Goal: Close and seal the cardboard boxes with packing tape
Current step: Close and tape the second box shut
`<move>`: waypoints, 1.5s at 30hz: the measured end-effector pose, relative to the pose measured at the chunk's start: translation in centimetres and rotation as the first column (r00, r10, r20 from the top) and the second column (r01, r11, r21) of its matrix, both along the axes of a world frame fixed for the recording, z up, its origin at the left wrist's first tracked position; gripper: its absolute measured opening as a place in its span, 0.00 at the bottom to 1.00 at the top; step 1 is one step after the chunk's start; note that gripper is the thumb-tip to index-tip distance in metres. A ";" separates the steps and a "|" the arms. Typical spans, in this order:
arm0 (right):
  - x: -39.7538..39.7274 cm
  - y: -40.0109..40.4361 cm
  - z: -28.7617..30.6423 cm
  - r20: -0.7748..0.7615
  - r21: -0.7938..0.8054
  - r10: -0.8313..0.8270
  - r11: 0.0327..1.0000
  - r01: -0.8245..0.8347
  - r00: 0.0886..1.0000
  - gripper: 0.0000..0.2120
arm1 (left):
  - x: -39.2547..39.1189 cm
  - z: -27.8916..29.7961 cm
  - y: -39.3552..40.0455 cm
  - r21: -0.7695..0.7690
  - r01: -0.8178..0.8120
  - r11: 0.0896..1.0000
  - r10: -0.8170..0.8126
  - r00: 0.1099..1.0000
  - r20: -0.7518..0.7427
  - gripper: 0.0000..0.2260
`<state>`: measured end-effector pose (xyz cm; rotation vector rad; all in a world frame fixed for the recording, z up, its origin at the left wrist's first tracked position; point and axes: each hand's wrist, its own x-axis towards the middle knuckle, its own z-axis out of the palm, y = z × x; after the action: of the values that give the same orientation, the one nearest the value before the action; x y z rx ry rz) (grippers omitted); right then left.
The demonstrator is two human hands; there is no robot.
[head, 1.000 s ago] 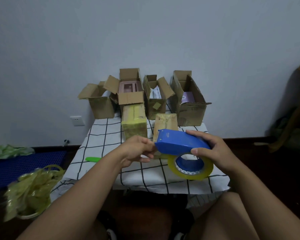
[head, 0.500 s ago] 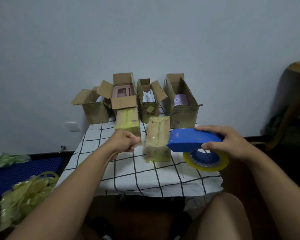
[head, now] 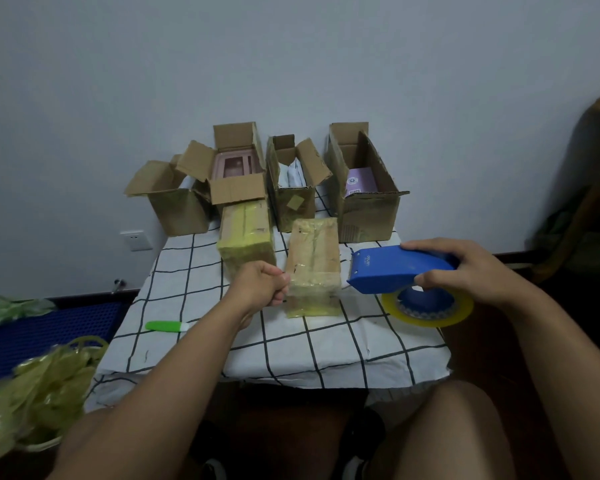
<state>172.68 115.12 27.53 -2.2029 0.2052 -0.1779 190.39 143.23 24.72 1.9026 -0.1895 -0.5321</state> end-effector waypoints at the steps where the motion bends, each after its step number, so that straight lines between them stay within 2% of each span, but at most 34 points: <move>1: 0.1 -0.1 -0.2 -0.006 -0.003 -0.002 1.000 0.002 1.000 0.23 | 0.0 -0.3 -0.1 0.007 -0.003 1.000 0.003 1.000 0.000 0.08; 15: 0.8 -0.4 -1.7 -0.047 -0.027 -0.010 1.000 0.008 0.999 0.24 | 0.0 -0.5 -0.7 0.047 -0.026 0.999 0.027 0.999 -0.019 0.04; 22: 0.7 -0.1 -2.1 -0.068 -0.012 -0.027 1.000 0.026 0.997 0.26 | -0.2 0.3 -1.0 0.152 0.021 0.988 -0.012 0.998 -0.066 0.05; 25: 0.5 -0.2 -2.4 -0.067 0.009 -0.038 0.999 0.039 0.997 0.26 | -0.1 0.0 -1.0 0.281 0.076 0.957 -0.075 0.997 -0.012 0.10; 27: 0.5 -0.2 -2.7 -0.067 0.007 -0.041 0.999 0.042 0.997 0.25 | -0.1 -0.6 -0.9 0.431 0.045 0.901 -0.135 0.974 0.180 0.15; 28: 0.5 -0.2 -2.9 -0.066 0.008 -0.041 0.999 0.042 0.997 0.24 | -0.2 -1.1 -0.9 0.499 -0.006 0.867 -0.195 0.917 0.348 0.17; 29: 0.5 -0.2 -3.1 -0.065 0.010 -0.040 0.999 0.041 0.997 0.23 | -0.5 -1.5 -0.9 0.519 -0.053 0.853 -0.269 0.808 0.525 0.18; 30: 0.5 -0.2 -3.3 -0.065 0.012 -0.037 0.999 0.038 0.997 0.23 | -1.0 -1.9 -1.0 0.502 -0.060 0.863 -0.342 0.663 0.666 0.19; 32: 0.5 -0.2 -3.6 -0.060 0.002 -0.030 1.000 0.031 0.998 0.23 | -1.9 -2.6 -1.5 0.506 0.028 0.862 -0.468 0.426 0.774 0.20; 34: 0.5 -0.2 -3.8 -0.057 0.001 -0.026 1.000 0.026 0.998 0.23 | -2.4 -3.6 -2.0 0.599 0.075 0.797 -0.592 0.289 0.752 0.20; 36: 0.4 -0.3 -4.1 -0.059 0.012 -0.029 0.999 0.030 0.998 0.24 | -2.7 -4.5 -2.4 0.690 0.049 0.722 -0.679 0.240 0.694 0.24; 37: 0.4 -0.2 -4.2 -0.058 0.015 -0.031 0.999 0.032 0.998 0.24 | -2.7 -4.8 -2.6 0.701 0.033 0.713 -0.687 0.230 0.689 0.24; 41: 0.0 -0.3 -4.2 -0.039 0.034 -0.035 0.999 0.037 0.999 0.24 | -2.2 -4.7 -2.9 0.634 -0.006 0.773 -0.625 0.161 0.763 0.19; 45: -0.2 -0.3 -4.0 -0.010 0.069 -0.026 0.997 0.027 1.000 0.24 | -1.6 -4.9 -2.8 0.618 0.006 0.786 -0.617 0.071 0.784 0.16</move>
<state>172.52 114.77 23.53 -2.1333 0.2421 -0.1730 188.82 140.38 19.77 2.4199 -1.5927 0.6524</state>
